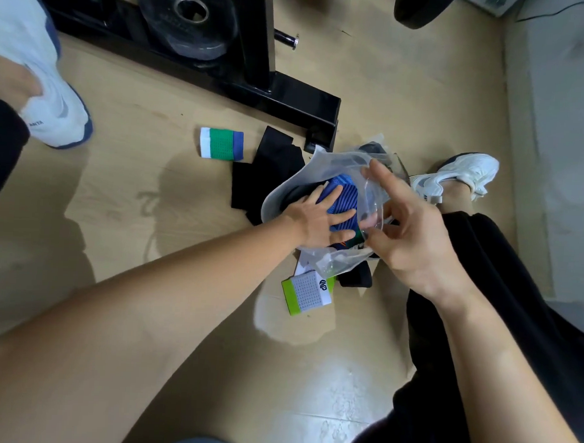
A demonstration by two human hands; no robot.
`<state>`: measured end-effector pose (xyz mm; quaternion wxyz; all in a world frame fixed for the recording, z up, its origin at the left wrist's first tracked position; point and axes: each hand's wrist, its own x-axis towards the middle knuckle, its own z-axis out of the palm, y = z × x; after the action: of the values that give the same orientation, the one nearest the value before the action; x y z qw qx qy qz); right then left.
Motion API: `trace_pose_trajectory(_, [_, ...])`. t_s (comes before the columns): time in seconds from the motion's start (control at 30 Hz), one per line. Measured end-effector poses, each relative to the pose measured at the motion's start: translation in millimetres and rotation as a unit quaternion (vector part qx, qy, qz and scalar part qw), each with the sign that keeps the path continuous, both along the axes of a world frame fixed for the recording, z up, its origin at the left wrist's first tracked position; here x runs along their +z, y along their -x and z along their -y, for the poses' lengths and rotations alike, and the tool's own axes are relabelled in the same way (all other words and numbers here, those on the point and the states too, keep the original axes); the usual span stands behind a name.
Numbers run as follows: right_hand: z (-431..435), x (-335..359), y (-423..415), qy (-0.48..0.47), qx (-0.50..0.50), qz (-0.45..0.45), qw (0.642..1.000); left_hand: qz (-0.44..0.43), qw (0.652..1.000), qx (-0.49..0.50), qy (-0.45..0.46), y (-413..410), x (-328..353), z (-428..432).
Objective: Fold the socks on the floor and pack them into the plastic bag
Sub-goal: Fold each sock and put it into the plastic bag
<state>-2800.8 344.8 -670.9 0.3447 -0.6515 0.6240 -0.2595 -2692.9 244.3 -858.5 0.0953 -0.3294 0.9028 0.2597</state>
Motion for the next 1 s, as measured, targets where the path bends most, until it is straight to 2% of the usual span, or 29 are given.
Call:
trace_pose_trajectory(0.07, [-1,0,1,0.002,0.014,-0.045,0.999,0.004,0.999,0.025,-0.038,2,-7,2])
trace_pose_trajectory(0.17, [-4,-2,6,-0.019,0.014,-0.097,0.995,-0.047,0.993,0.087,-0.072,-7,2,-4])
trace_pose_trajectory(0.27, [-7,-10,8,-0.046,0.012,-0.105,0.993,-0.029,0.986,0.119,-0.116,-18,32,-11])
trace_pose_trajectory(0.33, [-8,-18,8,-0.040,0.011,-0.104,0.994,-0.069,0.979,0.149,-0.122,-30,43,-21])
trace_pose_trajectory(0.4, [-6,-24,8,-0.027,-0.010,-0.099,0.995,-0.196,0.963,0.180,-0.049,-52,47,-39])
trace_pose_trajectory(0.47, [-2,-28,5,-0.027,-0.030,-0.101,0.994,-0.318,0.915,0.222,0.109,-77,43,-50])
trace_pose_trajectory(0.53, [1,-32,2,-0.035,-0.031,-0.106,0.993,-0.332,0.860,0.317,0.222,-95,37,-49])
trace_pose_trajectory(0.57, [2,-34,1,-0.041,-0.033,-0.101,0.993,-0.308,0.842,0.376,0.235,-102,36,-45])
trace_pose_trajectory(0.63, [4,-40,-2,-0.046,-0.041,-0.092,0.994,-0.246,0.833,0.465,0.168,-111,34,-36])
trace_pose_trajectory(0.7, [4,-48,-4,-0.044,-0.036,-0.089,0.994,-0.187,0.842,0.506,-0.012,-114,29,-30])
trace_pose_trajectory(0.73, [4,-52,-5,-0.048,-0.028,-0.083,0.995,-0.185,0.834,0.509,-0.104,-114,29,-29])
trace_pose_trajectory(0.8, [2,-62,-8,-0.072,-0.006,-0.065,0.995,-0.251,0.787,0.510,-0.238,-111,28,-28])
trace_pose_trajectory(0.87, [0,-72,-13,-0.085,0.034,-0.081,0.993,-0.314,0.753,0.508,-0.278,-106,29,-32])
trace_pose_trajectory(1.0, [-1,-95,-29,-0.063,0.064,-0.106,0.990,-0.385,0.743,0.463,-0.291,-99,34,-34])
